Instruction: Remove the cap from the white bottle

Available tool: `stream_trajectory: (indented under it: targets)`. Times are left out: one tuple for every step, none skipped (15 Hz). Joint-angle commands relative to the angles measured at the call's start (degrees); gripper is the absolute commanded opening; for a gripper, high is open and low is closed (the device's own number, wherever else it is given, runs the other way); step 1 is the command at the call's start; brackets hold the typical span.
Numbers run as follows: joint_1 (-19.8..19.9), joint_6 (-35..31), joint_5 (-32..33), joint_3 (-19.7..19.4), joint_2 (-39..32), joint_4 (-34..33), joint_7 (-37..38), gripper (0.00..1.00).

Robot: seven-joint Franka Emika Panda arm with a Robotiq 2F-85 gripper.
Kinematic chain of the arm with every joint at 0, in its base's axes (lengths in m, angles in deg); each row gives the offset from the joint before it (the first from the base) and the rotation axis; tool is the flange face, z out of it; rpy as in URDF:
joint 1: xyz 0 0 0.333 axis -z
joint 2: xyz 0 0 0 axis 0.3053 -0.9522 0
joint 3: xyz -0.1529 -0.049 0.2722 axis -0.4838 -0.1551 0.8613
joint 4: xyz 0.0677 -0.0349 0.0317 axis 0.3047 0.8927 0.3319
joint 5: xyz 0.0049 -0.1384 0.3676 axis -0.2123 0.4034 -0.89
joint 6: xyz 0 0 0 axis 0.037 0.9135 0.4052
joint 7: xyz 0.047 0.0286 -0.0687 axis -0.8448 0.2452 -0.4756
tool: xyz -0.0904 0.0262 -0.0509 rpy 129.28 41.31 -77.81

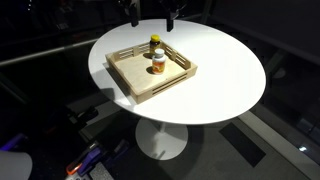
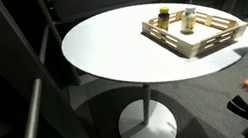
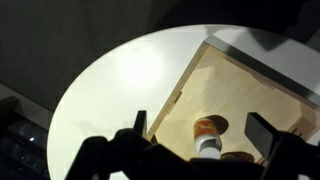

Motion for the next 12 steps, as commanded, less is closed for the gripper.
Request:
stream_trajectory:
  targets:
    - [-0.48,-0.90,-3.28,1.19,-6.76,-5.52,0.83,1.00]
    - [-0.53,-1.39,-4.28,1.49,-8.12,-6.35,0.72,1.00]
    - [-0.55,-1.99,-5.38,1.80,-9.51,-7.12,0.75,1.00]
    - [-0.47,-2.47,-6.19,2.16,-10.82,-7.82,0.95,1.00]
    - [-0.36,-2.87,-6.81,2.48,-12.04,-8.48,1.13,1.00]
    - [-0.22,-3.13,-7.50,2.73,-13.10,-9.11,1.12,1.00]
    - [-0.08,-3.21,-7.93,2.94,-13.89,-9.60,1.02,1.00]
    - [0.07,-3.05,-7.80,3.14,-14.13,-9.89,1.00,1.00]
    - [0.24,-3.37,-7.00,3.22,-12.63,-7.61,0.09,1.00]
    - [0.26,-3.37,-7.03,3.33,-13.19,-7.85,0.09,1.00]
    - [0.27,-3.37,-7.03,3.36,-13.35,-7.78,0.09,1.00]
    - [0.28,-3.37,-7.03,3.36,-13.36,-7.74,0.09,1.00]
